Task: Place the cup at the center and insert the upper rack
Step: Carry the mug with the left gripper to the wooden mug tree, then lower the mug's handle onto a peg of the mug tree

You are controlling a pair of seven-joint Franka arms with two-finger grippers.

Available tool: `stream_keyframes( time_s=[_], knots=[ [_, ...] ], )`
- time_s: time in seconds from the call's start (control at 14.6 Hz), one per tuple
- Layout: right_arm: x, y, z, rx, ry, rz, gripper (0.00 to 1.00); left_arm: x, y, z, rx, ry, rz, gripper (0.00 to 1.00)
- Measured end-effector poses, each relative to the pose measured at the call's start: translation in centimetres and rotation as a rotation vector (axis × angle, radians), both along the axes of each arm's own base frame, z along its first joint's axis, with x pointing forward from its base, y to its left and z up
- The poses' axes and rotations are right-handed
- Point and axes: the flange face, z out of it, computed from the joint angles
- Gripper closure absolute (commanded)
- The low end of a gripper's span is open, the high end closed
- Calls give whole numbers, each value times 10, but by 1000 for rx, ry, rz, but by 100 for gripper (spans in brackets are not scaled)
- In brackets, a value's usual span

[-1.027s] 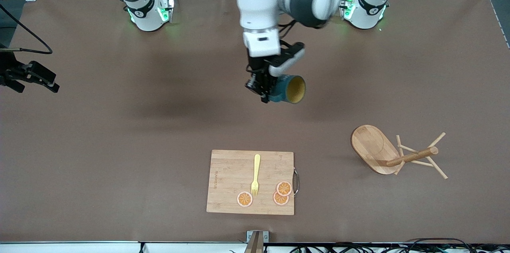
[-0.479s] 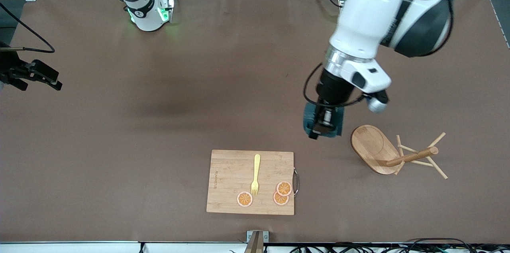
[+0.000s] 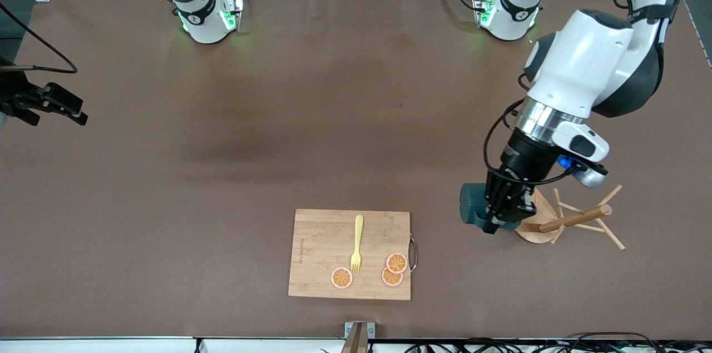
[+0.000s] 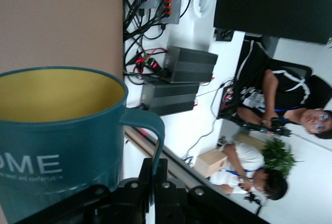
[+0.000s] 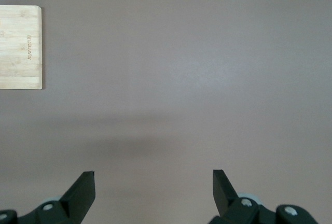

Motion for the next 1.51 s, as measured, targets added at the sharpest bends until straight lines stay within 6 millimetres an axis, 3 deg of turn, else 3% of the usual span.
stream_keyframes(
  time_s=[0.27, 0.55, 0.75, 1.23, 1.51],
  knots=[
    [0, 5, 0, 0, -1, 9, 0, 2, 65, -29, -89, -8, 57, 100],
    [0, 5, 0, 0, -1, 9, 0, 2, 110, -50, -76, 13, 41, 100],
    [0, 5, 1, 0, -2, 8, 0, -2, 113, -64, -62, 31, 21, 99],
    [0, 4, 1, 0, -2, 7, 0, -8, 87, -69, -1, 166, -58, 99],
    [0, 4, 1, 0, -2, 7, 0, -6, 93, -75, 58, 235, -125, 99]
  ],
)
